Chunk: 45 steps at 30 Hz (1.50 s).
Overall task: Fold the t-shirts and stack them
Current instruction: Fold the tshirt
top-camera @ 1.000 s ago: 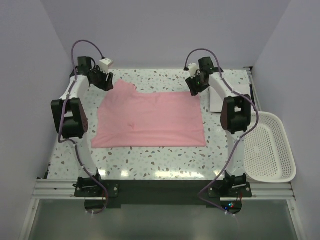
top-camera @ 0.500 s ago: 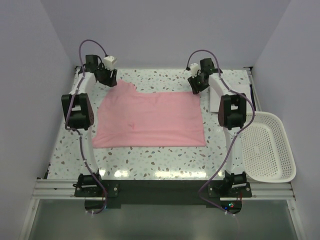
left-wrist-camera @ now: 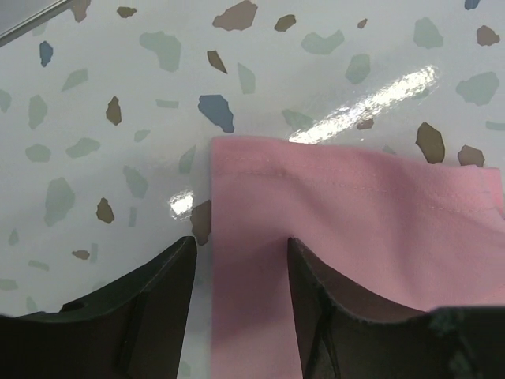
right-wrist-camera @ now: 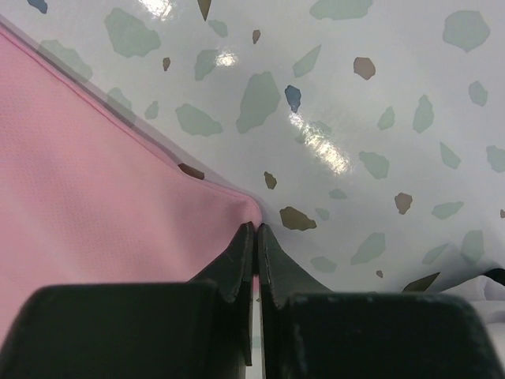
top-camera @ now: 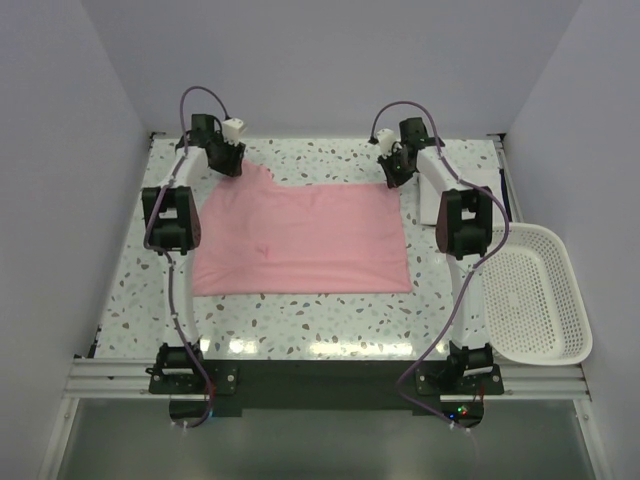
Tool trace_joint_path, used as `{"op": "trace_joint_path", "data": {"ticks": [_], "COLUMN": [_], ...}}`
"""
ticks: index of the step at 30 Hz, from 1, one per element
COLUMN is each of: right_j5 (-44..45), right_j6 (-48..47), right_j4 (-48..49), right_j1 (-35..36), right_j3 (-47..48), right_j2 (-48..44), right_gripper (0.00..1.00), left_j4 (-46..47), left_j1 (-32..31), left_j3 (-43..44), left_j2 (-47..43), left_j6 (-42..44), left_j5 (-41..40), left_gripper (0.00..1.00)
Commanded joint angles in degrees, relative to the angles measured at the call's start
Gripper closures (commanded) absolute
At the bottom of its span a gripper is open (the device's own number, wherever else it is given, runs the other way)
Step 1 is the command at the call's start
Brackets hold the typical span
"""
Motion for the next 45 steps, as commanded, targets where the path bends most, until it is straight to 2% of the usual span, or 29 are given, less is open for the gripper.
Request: {"op": "trace_joint_path", "data": {"ticks": [1,4,5,7,13,14,21,24,31,38,45], "right_j5": [-1.9,-2.3,-2.6,-3.0,-3.8,-3.8,-3.9,-4.5,-7.2,-8.2,-6.9], "right_j6": [-1.6,-1.9,-1.9,-2.0,-2.7,-2.9,-5.5,-6.3,-9.2,-12.6,-13.9], "right_j4": [-3.5,-3.8,-3.9,-3.9,-4.1,-4.2,-4.1,-4.1,-6.5,-8.4,-5.9], "right_j1": [-0.1,-0.1,-0.1,-0.1,-0.1,-0.1,-0.4,-0.4,-0.4,-0.4,-0.3], "right_j3": [0.2,0.8,1.0,1.5,2.3,2.1,-3.2,-6.7,-15.5,-26.3,-35.1], "right_j2": [1.2,1.1,1.0,0.5,-2.7,-4.3,-12.1,-15.8,-23.7,-30.7,-33.5], "right_gripper": [1.0,1.0,1.0,1.0,1.0,1.0,1.0,1.0,1.0,1.0,1.0], "left_j4": [-2.2,-2.7,-2.7,-2.6,2.1,2.7,3.5,4.2,3.9,0.0,-1.4], "left_j1": [-1.3,-1.3,-1.2,-1.3,-1.1,-1.0,-0.4,0.4,2.7,4.2,4.2], "left_j3": [2.3,2.4,2.5,3.0,1.1,0.8,-7.7,-15.9,-29.2,-42.2,-57.6], "left_j2": [1.2,1.5,1.5,1.0,-4.9,-6.9,-17.8,-23.4,-35.0,-46.6,-56.3], "left_j6": [-0.2,-0.7,-0.8,-0.8,-0.5,0.0,3.7,5.3,9.5,14.9,15.4], "left_j5": [-1.4,-0.8,-0.8,-0.5,-0.2,0.3,4.1,6.0,8.1,9.7,8.7], "left_gripper": [0.46,0.58,0.65,0.72,0.93,1.0,1.0,1.0,1.0,1.0,1.0]}}
